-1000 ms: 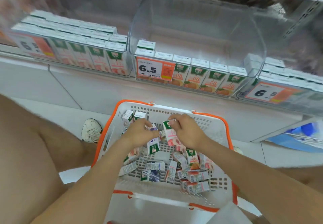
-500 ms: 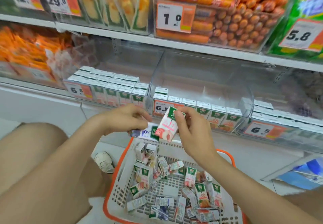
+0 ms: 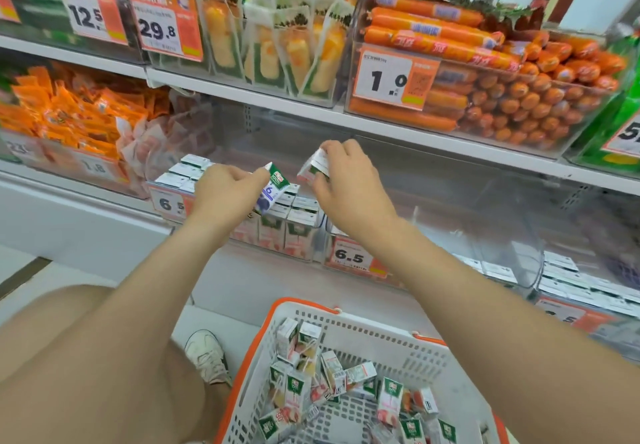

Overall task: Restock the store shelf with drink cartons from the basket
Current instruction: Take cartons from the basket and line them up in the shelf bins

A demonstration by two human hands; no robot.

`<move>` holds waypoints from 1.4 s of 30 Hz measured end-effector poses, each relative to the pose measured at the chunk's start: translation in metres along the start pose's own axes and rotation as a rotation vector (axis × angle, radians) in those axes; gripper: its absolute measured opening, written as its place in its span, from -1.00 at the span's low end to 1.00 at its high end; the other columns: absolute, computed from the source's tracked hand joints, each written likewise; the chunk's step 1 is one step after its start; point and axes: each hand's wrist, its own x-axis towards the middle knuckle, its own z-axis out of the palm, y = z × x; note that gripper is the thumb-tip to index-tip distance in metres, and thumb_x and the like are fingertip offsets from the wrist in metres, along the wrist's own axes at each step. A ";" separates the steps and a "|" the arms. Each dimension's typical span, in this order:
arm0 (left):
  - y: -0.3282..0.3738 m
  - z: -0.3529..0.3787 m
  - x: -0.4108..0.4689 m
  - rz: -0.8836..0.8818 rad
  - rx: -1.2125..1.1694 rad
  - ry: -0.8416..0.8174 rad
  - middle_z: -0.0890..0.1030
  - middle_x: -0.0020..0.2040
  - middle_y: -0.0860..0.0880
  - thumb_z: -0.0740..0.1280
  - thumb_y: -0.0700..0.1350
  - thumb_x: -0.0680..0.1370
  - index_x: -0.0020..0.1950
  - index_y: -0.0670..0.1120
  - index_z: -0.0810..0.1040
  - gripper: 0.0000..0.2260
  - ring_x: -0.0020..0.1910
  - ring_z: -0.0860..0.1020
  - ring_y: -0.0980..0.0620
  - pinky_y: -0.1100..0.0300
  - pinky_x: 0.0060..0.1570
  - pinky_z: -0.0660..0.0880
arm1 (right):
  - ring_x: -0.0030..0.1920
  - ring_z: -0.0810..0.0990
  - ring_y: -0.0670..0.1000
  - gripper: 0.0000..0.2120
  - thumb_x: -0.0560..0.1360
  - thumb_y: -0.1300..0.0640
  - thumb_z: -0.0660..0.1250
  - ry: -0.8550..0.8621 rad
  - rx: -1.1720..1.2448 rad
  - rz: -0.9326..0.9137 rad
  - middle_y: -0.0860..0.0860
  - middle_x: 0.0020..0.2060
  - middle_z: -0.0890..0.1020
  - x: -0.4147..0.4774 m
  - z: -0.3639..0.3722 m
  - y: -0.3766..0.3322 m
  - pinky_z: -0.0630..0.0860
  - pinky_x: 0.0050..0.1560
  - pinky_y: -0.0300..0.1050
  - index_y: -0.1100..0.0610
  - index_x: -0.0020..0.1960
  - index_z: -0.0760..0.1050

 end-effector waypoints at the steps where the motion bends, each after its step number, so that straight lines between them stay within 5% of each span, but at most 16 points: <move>1: -0.001 0.003 0.001 0.021 0.062 0.011 0.68 -0.40 -0.02 0.25 0.01 0.51 -0.34 -0.19 0.69 -0.62 -0.30 0.56 0.00 0.10 -0.21 0.52 | 0.08 0.49 0.23 -0.71 0.61 0.21 0.28 -0.036 -0.146 -0.034 0.15 0.14 0.47 0.009 0.006 0.002 0.42 0.02 0.03 0.21 0.32 0.43; 8: -0.004 0.010 0.010 0.018 0.180 -0.059 0.73 -0.30 -0.03 0.11 0.04 0.36 -0.37 -0.12 0.70 -0.58 -0.11 0.65 -0.14 -0.04 -0.03 0.61 | 0.29 0.39 0.25 -0.88 0.56 0.19 0.35 -0.288 -0.536 0.016 0.16 0.21 0.48 0.050 0.031 -0.004 0.32 0.21 0.14 0.16 0.08 0.46; 13: -0.005 0.010 0.024 -0.053 0.128 -0.023 0.70 -0.21 -0.11 0.23 -0.07 0.48 -0.16 -0.28 0.65 -0.69 -0.18 0.51 -0.16 0.09 -0.26 0.40 | 0.03 0.50 0.19 -0.66 0.52 0.28 0.31 -0.371 -0.589 -0.025 0.01 -0.30 0.39 0.061 0.048 -0.003 0.26 0.29 0.15 0.07 -0.25 0.18; 16: -0.003 0.007 0.025 -0.078 0.136 -0.004 0.55 -0.26 -0.13 0.29 -0.14 0.53 -0.15 -0.25 0.59 -0.81 -0.26 0.43 -0.15 0.12 -0.35 0.27 | -0.06 0.48 0.18 -0.79 0.54 0.28 0.27 -0.500 -0.587 -0.061 0.02 -0.27 0.40 0.067 0.051 0.000 0.26 0.33 0.17 0.10 -0.16 0.26; 20: 0.001 0.006 0.017 -0.040 0.093 -0.060 0.64 -0.27 -0.13 0.32 -0.17 0.58 -0.15 -0.20 0.70 -0.80 -0.27 0.46 -0.12 0.13 -0.29 0.33 | -0.16 0.45 0.14 -0.78 0.58 0.24 0.20 -0.626 -0.518 -0.130 0.04 -0.24 0.43 0.065 0.042 0.006 0.34 0.13 0.10 0.09 -0.20 0.26; 24: 0.008 0.016 0.005 0.033 -0.015 -0.073 0.74 -0.16 -0.05 0.37 -0.14 0.61 -0.15 -0.01 0.66 -0.84 -0.20 0.61 -0.02 0.10 -0.10 0.53 | -0.10 0.59 0.22 -0.84 0.58 0.22 0.14 -0.319 -0.135 -0.121 0.13 -0.11 0.61 0.046 0.036 0.026 0.52 -0.13 0.05 0.12 0.04 0.49; 28: 0.017 0.034 -0.011 0.151 -0.103 -0.113 0.75 0.01 0.07 0.40 -0.08 0.64 0.21 -0.03 0.68 -0.83 -0.01 0.70 0.12 -0.01 0.15 0.64 | -0.08 0.61 -0.01 -0.65 0.72 0.11 0.13 0.023 0.306 0.005 0.01 -0.03 0.70 -0.004 0.005 0.035 0.50 -0.04 -0.06 0.07 0.47 0.43; 31: 0.028 0.050 -0.031 0.268 -0.148 -0.262 0.75 0.07 0.11 0.37 -0.10 0.67 0.30 -0.01 0.67 -0.78 0.07 0.70 0.14 0.00 0.19 0.64 | -0.18 0.61 -0.18 -0.63 0.71 0.05 0.21 0.037 0.513 0.092 -0.09 -0.06 0.68 -0.034 -0.014 0.044 0.46 -0.16 -0.31 -0.01 0.50 0.32; 35: 0.038 0.074 -0.054 0.328 -0.198 -0.358 0.75 0.11 0.09 0.40 -0.13 0.66 0.33 -0.05 0.64 -0.76 0.11 0.71 0.13 0.06 0.19 0.65 | -0.13 0.69 -0.02 -0.67 0.67 0.07 0.30 0.013 0.682 0.229 -0.01 -0.08 0.71 -0.058 -0.035 0.073 0.64 -0.04 0.11 -0.06 0.40 0.33; 42: 0.053 0.126 -0.083 0.415 -0.175 -0.383 0.75 0.11 0.07 0.41 -0.18 0.65 0.34 -0.08 0.64 -0.75 0.08 0.71 0.15 0.11 0.17 0.64 | -0.25 0.65 -0.11 -0.68 0.59 0.25 0.20 -0.126 0.671 0.365 0.00 -0.11 0.72 -0.073 -0.076 0.116 0.62 -0.06 0.18 0.04 0.30 0.48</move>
